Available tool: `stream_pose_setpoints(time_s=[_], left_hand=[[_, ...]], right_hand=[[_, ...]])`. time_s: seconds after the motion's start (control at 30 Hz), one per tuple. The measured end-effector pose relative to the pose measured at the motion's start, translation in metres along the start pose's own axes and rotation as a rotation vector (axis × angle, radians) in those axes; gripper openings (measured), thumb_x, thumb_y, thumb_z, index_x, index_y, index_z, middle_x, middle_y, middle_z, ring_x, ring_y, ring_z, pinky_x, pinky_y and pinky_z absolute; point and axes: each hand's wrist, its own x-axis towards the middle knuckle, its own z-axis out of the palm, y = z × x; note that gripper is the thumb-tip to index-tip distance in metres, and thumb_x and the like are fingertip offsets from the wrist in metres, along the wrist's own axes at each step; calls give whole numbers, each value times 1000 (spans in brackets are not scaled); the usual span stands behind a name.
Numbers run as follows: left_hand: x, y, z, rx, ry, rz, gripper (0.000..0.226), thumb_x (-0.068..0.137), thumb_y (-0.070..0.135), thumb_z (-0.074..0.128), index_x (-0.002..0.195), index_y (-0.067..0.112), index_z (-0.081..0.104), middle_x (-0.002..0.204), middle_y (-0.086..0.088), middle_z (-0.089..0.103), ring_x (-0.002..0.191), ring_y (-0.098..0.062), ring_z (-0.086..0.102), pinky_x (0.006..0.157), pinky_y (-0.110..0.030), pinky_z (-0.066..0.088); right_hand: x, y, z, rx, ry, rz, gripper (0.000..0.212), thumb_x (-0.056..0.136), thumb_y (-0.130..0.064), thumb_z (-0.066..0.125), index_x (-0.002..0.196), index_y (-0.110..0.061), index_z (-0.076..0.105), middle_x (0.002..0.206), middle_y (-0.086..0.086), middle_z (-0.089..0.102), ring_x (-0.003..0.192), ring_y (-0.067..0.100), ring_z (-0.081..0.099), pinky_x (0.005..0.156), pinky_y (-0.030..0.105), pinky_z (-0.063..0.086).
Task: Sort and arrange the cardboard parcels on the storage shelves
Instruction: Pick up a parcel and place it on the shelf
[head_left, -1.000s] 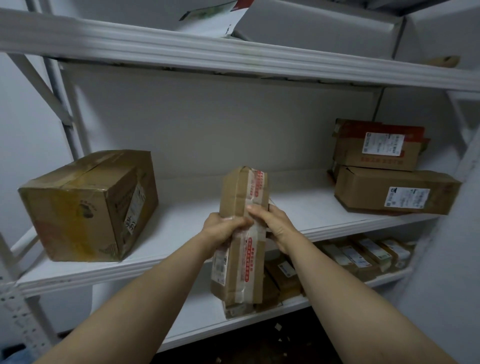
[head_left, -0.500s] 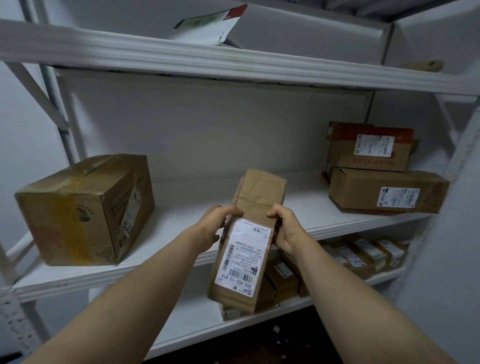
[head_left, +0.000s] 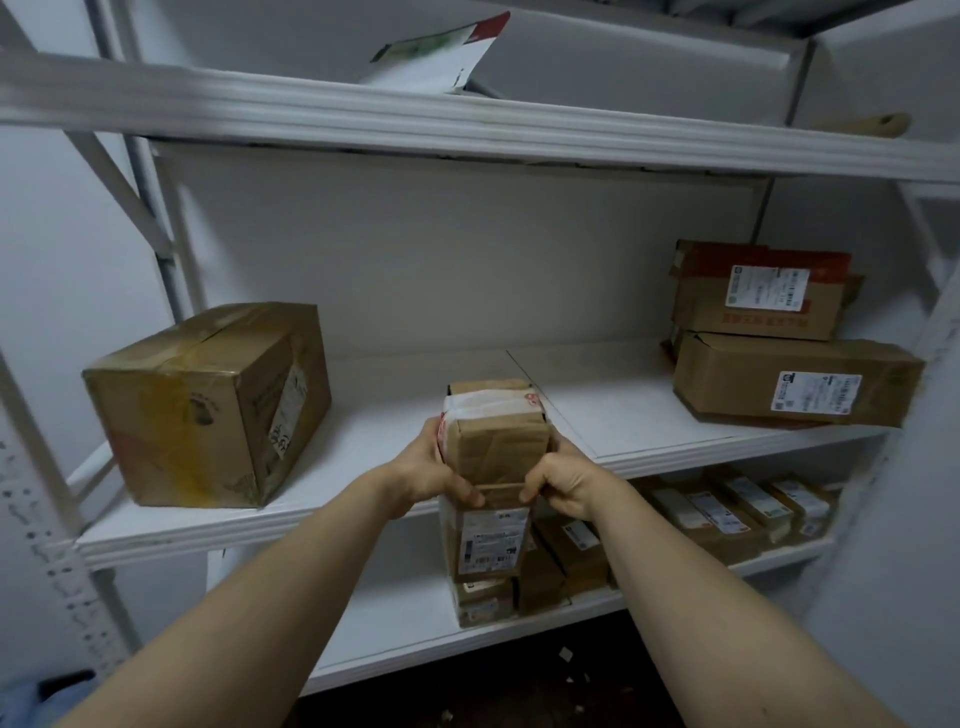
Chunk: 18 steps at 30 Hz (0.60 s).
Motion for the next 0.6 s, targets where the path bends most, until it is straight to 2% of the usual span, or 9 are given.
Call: stream_pose_setpoints(time_s=[0.07,0.2,0.27,0.3,0.37,0.43,0.5,0.53,0.6], left_hand=[[-12,4,1,5,15,18,123,31,9,90,136,27,29,121,-8,58,114,-26,56,91,-46,53],[-26,-1,2,47,-31,25,119,34,17,94,137,23,34,122,-4,60,114,-22,58,95,-43,51],[-33,-4,4,79,-47,19,111,37,17,94,134,18,40,118,-5,64,110,-22,62,94,-43,52],[-37,-4,5,94,-43,4,105,38,15,93,131,16,44,116,-6,66,109,-22,63,93,-42,53],[-42,-4,6,204,-66,-41,96,42,11,89,128,12,48,115,-6,66,107,-22,62,94,-40,53],[-47,-2,6,366,-186,-127,94,46,10,87,131,14,47,118,-5,64,111,-24,60,97,-40,50],[-51,-2,9,473,-280,-233,90,53,9,88,131,26,46,120,-2,63,113,-25,59,98,-43,49],[-53,-3,12,479,-303,-268,84,58,6,86,127,30,46,120,-2,63,111,-25,60,96,-44,50],[-57,-3,20,492,-312,-303,74,64,2,83,127,23,50,116,-2,65,107,-25,63,93,-44,52]], right_hand=[[-3,2,3,-6,-7,19,85,65,37,41,125,-21,51,111,13,62,107,32,54,92,55,51],[-2,12,8,91,-23,87,82,60,37,45,125,-12,57,115,19,66,115,42,54,90,56,52],[-5,15,9,107,-41,110,76,63,36,47,125,-7,55,114,19,66,115,42,56,88,53,53],[-8,14,8,106,-43,106,76,66,34,50,130,-8,51,116,18,65,116,41,55,88,51,53],[-14,13,2,97,-21,84,94,70,27,61,148,-16,31,134,15,54,122,36,51,87,48,53],[-19,8,-7,24,-6,79,106,74,17,69,154,-24,14,151,10,35,132,33,41,79,39,54],[-23,6,-12,-150,-70,131,104,74,8,74,154,-26,17,155,7,30,136,31,35,75,32,51],[-26,6,-12,-249,-117,175,103,71,5,77,152,-27,22,153,7,33,134,31,38,83,35,51],[-31,15,-11,-410,-176,258,93,68,2,80,145,-25,37,140,4,48,122,28,50,96,45,49]])
